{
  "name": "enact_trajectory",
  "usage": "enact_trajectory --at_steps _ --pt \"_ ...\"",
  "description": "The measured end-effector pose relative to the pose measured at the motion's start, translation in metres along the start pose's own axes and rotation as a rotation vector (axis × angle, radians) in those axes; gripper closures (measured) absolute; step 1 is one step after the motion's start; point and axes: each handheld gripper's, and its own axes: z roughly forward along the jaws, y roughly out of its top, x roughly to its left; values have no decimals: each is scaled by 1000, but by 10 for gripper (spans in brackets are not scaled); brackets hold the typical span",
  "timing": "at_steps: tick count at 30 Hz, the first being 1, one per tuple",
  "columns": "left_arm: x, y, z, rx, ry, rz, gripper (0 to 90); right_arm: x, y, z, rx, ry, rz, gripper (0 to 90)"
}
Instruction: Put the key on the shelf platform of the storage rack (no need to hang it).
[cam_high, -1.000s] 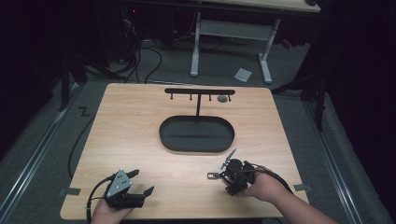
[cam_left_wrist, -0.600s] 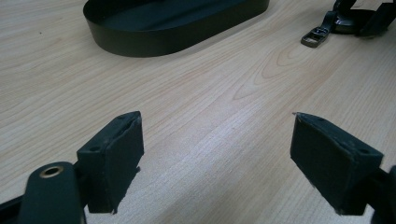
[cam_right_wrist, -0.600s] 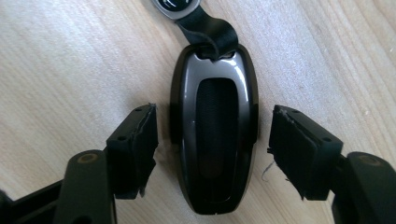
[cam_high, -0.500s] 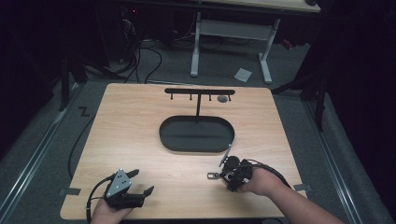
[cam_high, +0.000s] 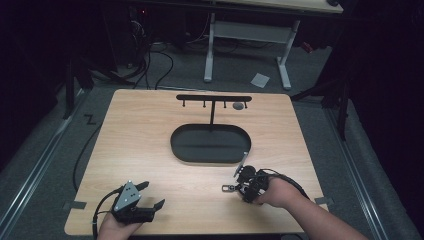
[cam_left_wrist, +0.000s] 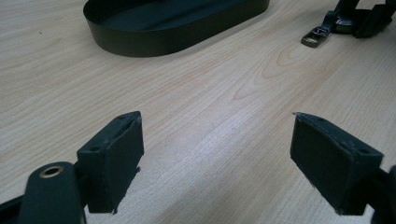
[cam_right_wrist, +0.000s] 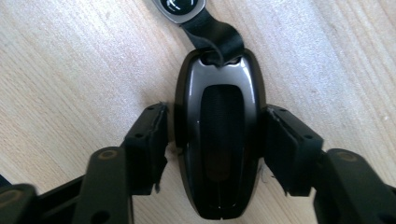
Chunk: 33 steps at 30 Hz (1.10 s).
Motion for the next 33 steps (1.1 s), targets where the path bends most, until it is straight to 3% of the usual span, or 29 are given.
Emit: enact_trajectory --at_steps 7,17,23,33 --pt "0 0 0 -1 0 -2 181 -1 2 -1 10 1 -25 484" --pt "1 0 0 4 0 -2 181 -1 3 -4 0 2 -19 487" --pt "0 -1 1 1 1 -1 181 -1 4 -19 -13 2 -35 488" --pt "-1 -1 1 6 2 -1 181 -7 10 -54 -44 -46 -33 489"
